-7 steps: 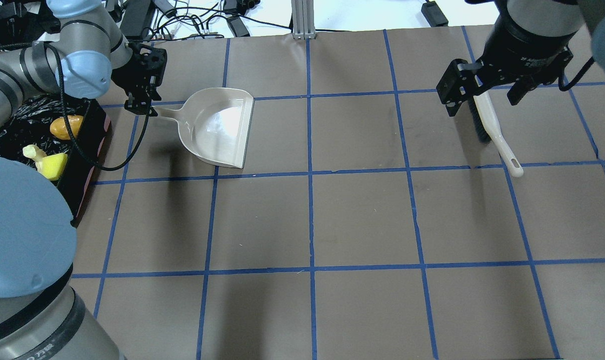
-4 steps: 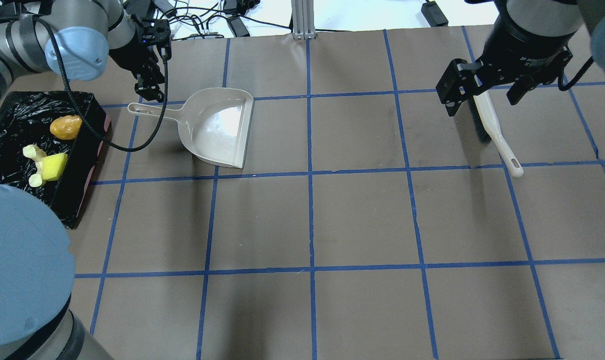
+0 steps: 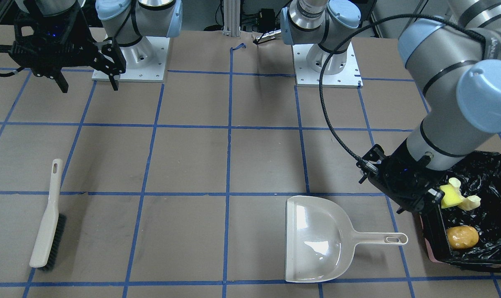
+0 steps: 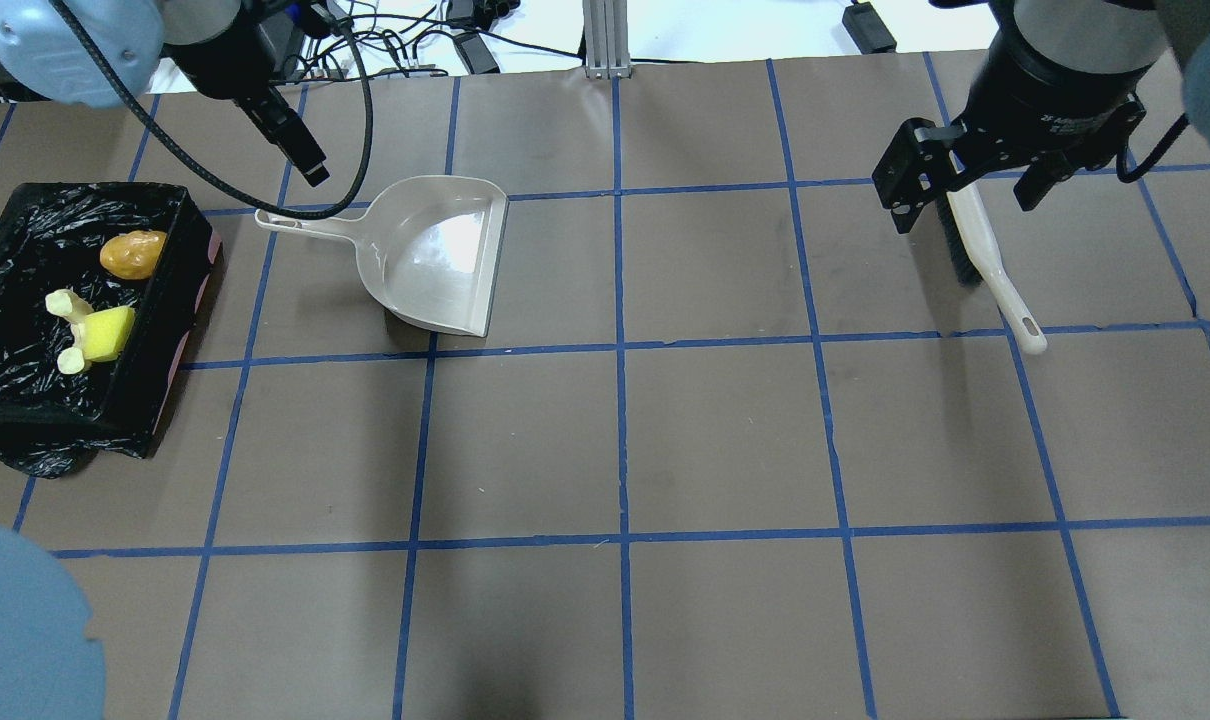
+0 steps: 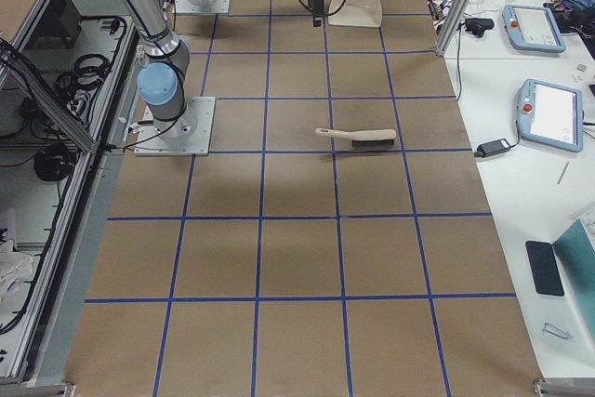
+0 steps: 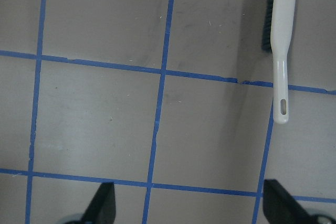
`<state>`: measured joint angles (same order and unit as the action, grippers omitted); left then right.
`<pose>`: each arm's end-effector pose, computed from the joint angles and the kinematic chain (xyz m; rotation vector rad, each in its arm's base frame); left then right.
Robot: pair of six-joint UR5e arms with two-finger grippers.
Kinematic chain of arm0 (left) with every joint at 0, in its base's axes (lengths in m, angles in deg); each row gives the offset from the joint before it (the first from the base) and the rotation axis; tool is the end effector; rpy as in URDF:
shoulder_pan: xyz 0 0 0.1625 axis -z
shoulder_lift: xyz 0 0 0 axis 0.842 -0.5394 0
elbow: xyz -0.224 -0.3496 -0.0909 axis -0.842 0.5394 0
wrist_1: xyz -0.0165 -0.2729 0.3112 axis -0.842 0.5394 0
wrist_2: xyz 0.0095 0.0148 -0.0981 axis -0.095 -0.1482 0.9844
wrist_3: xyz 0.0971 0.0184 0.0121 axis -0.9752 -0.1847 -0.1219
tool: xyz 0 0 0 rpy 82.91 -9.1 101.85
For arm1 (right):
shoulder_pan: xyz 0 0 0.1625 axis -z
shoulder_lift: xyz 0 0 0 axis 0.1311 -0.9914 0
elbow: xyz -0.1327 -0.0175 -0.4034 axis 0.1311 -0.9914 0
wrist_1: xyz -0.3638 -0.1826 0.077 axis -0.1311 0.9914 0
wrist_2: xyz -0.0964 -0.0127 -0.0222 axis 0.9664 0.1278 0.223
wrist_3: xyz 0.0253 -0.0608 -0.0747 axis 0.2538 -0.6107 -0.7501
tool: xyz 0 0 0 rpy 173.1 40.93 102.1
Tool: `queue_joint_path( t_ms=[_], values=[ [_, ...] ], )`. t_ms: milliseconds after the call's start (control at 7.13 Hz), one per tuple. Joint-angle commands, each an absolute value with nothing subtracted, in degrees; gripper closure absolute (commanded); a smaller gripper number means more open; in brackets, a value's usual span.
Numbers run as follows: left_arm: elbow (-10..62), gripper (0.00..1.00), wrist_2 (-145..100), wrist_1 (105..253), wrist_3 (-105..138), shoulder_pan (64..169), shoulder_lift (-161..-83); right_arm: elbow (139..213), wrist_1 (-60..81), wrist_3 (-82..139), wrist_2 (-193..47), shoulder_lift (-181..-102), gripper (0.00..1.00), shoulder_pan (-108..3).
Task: Sweep and dump trash into bin
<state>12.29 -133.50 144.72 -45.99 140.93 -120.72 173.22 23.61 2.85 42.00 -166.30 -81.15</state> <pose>-0.0627 -0.6392 0.4329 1.1050 2.9250 -0.0626 0.1185 -0.4655 0.5236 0.2043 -3.0874 0.0969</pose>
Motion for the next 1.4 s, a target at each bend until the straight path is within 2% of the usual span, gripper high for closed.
queue_joint_path(
  t_ms=[0, 280, 561, 1262],
  values=[
    [13.2, 0.0, -133.7, 149.7, -24.2, 141.4, -114.8, 173.2, 23.5, 2.8, 42.1, -166.3, 0.0, -81.2],
    [14.2, 0.0, -137.8, 156.8, -17.7, 141.4, -110.2, 173.2, 23.5, 2.8, 42.1, -166.3, 0.0, -81.2],
    [18.3, 0.0, -135.6, 156.8, -13.2, 142.4, -105.2, 173.2, 23.5, 2.5, 42.0, -166.3, 0.0, -81.2],
    [20.4, 0.0, -135.5, 155.2, -8.4, 143.1, -102.8, 173.2, 23.8, 2.6, 41.8, -166.3, 0.0, -81.2]
  ],
)
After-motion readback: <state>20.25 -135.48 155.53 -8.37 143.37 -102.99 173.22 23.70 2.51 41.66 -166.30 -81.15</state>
